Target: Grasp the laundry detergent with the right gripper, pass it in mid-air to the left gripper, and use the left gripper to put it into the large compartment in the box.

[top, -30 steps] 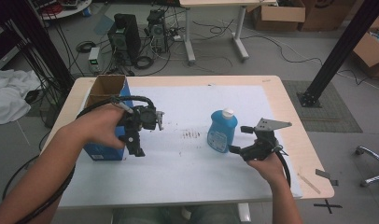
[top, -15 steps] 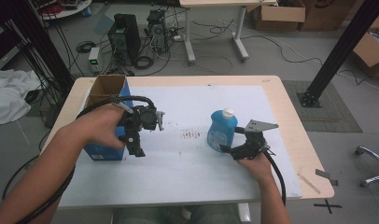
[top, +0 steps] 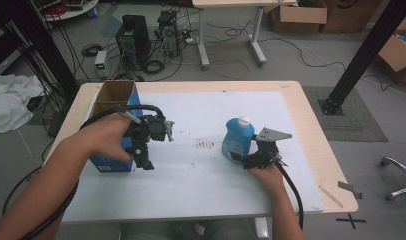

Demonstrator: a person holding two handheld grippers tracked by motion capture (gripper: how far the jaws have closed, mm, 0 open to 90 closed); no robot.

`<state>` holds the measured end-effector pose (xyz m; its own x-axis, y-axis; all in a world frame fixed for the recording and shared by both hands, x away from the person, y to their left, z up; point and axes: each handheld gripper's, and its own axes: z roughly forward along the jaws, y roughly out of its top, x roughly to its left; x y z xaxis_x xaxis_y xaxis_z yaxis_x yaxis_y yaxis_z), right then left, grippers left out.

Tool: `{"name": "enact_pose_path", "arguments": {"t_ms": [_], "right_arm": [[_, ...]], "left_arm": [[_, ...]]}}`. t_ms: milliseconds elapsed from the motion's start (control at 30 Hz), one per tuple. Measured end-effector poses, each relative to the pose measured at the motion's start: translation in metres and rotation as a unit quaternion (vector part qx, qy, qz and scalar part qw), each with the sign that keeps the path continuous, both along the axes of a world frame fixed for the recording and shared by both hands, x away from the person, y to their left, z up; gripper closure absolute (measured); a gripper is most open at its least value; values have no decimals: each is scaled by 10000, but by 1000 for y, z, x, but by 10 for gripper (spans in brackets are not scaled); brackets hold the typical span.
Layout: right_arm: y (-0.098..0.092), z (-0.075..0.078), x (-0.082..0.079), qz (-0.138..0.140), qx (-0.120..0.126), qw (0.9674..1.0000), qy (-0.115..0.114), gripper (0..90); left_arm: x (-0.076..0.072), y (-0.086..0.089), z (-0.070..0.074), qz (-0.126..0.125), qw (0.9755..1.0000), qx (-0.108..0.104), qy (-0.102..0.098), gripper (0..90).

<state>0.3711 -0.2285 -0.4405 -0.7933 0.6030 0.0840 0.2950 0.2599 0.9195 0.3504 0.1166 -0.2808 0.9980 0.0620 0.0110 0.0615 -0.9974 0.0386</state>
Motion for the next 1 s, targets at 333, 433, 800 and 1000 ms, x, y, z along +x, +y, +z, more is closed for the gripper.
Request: {"name": "enact_pose_path", "arguments": {"t_ms": [333, 433, 800, 1000], "right_arm": [[9, -3, 4, -67, -22, 9999, -94, 0], [9, -3, 4, -89, -14, 9999, -120, 20], [8, -3, 1, -171, 48, 9996, -235, 134], [8, -2, 0, -134, 26, 9995, -298, 184]], "left_arm": [[0, 0, -2, 22, 10000, 17, -1, 1], [0, 1, -2, 26, 10000, 14, -13, 1], [0, 0, -2, 40, 10000, 38, -3, 1], [0, 0, -2, 60, 10000, 42, 10, 1]]}}
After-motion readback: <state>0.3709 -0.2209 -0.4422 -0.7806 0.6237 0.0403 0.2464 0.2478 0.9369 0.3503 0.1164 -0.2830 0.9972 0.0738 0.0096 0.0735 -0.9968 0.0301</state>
